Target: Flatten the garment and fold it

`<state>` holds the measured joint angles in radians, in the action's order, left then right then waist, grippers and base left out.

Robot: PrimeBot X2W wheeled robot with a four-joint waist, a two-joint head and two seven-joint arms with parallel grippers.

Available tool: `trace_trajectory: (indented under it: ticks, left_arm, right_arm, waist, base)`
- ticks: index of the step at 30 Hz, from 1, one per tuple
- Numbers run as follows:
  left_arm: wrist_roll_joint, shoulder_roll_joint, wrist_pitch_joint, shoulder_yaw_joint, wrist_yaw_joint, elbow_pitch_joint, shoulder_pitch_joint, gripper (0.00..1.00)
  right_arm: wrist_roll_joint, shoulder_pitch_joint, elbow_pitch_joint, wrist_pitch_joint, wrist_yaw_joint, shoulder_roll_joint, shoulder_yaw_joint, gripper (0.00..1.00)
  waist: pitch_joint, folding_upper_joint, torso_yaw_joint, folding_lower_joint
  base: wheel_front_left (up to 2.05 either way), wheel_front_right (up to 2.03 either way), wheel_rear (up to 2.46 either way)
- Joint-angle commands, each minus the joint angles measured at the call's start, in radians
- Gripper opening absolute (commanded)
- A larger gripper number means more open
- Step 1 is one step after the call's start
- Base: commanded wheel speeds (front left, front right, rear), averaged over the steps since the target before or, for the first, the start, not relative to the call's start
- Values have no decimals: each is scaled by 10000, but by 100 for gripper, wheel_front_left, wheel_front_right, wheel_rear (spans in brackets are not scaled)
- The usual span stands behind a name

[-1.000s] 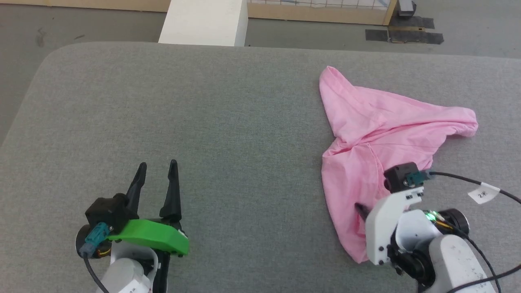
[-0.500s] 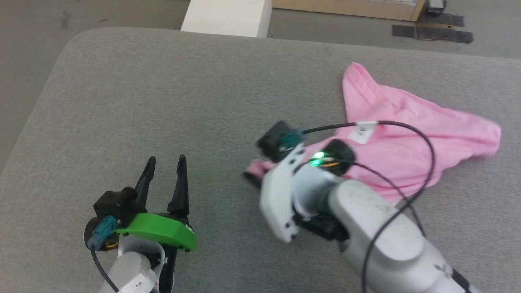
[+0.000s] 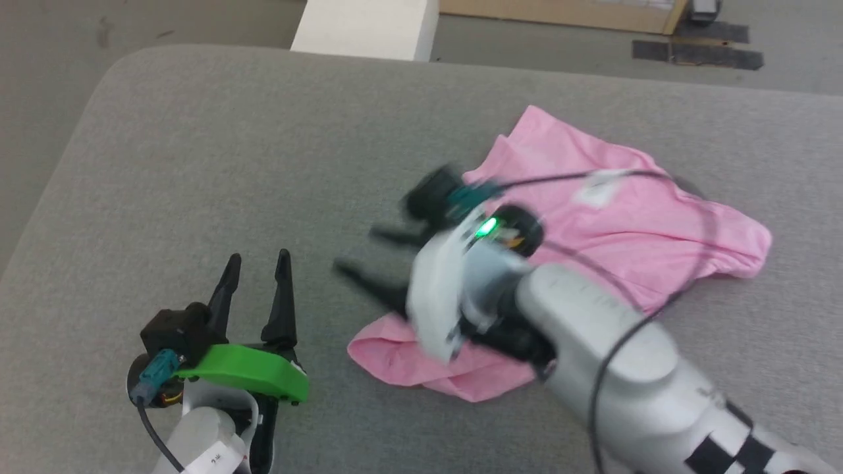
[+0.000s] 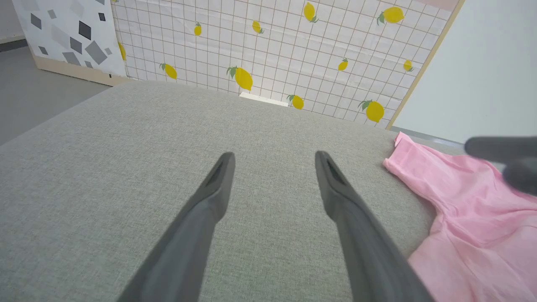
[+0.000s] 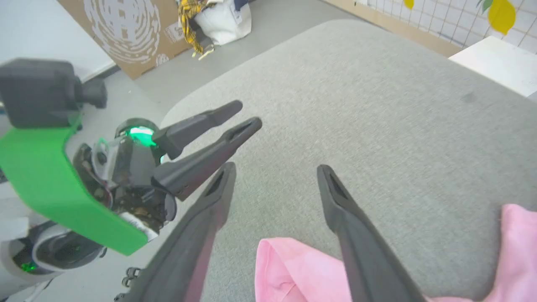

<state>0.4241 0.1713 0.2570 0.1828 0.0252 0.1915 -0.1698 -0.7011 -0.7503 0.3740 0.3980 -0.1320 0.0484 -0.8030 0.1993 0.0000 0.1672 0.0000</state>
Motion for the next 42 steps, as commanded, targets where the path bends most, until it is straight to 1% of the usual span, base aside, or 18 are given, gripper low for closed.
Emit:
trace_trajectory:
  ticks: [1,2,6,10,12,14,16,21,25,27,29,34,37,38,42]
  left_arm:
    - [39,72,41,-25,45,-39,45,100]
    - [33,86,42,-37,59,-68,79,100]
    - [12,106,32,4,94,-165,199,100]
    - [25,123,-33,48,155,-278,345,100]
    - [38,126,-90,92,157,-312,393,100]
    - [52,121,-134,130,166,-353,424,100]
    - [96,110,-181,150,171,-386,464,100]
    - [474,20,-506,132,51,-482,301,100]
    - [761,90,-1596,262,-152,-400,-934,100]
    - [843,131,-2496,453,-227,-64,-1865,100]
    - [866,156,-3408,602,-205,425,-2886,100]
    - [652,157,-5975,1297,-156,2352,-5319,100]
    - [459,165,-7198,1586,45,3443,-6293,100]
    - [288,253,-7672,1750,137,3824,-6573,100]
    - [-247,646,-8828,2154,463,4865,-7172,100]
  right_arm:
    - [189,118,72,-407,13,18,588,100]
    - [434,245,124,-617,13,18,1020,100]
    - [1701,1301,83,-1331,13,77,3372,100]
    - [2819,3029,-551,-1429,13,95,5944,100]
    - [3145,3862,-963,-1325,13,67,7008,100]
    - [3303,4619,-1412,-1187,13,39,7852,100]
    - [2917,5283,-1849,-1105,13,27,8324,100]
    - [2410,6308,-2555,-1114,13,22,8855,100]
    - [2397,6519,-2948,-1052,13,20,8917,100]
    - [2370,6531,-3092,-1050,13,20,8939,100]
    - [2268,6500,-3211,-1066,13,20,8905,100]
    - [2266,6470,-3419,-1142,13,19,8934,100]
    - [2194,6456,-3468,-1201,13,19,8889,100]
    - [2133,6437,-3484,-1243,13,19,8852,100]
    - [1988,6429,-3414,-1450,13,19,8790,100]
  waist:
    - [-302,0,-324,0]
    - [-346,0,-410,0]
    - [-562,0,-668,0]
    - [-710,0,-887,0]
    - [-751,0,-946,0]
    - [-759,0,-1001,0]
    - [-777,0,-1085,0]
    - [-690,0,-1499,0]
    - [-426,0,-2082,0]
    - [-241,0,-2377,0]
    - [-15,0,-2720,0]
    - [625,0,-3416,0]
    - [984,0,-3788,0]
    - [1126,0,-3925,0]
    - [1470,0,-4300,0]
  base:
    - [0,0,0]
    - [0,0,0]
    - [0,0,0]
    - [0,0,0]
    - [0,0,0]
    - [0,0,0]
    - [0,0,0]
    - [0,0,0]
    - [0,0,0]
    - [0,0,0]
    - [0,0,0]
    - [0,0,0]
    - [0,0,0]
    - [0,0,0]
    - [0,0,0]
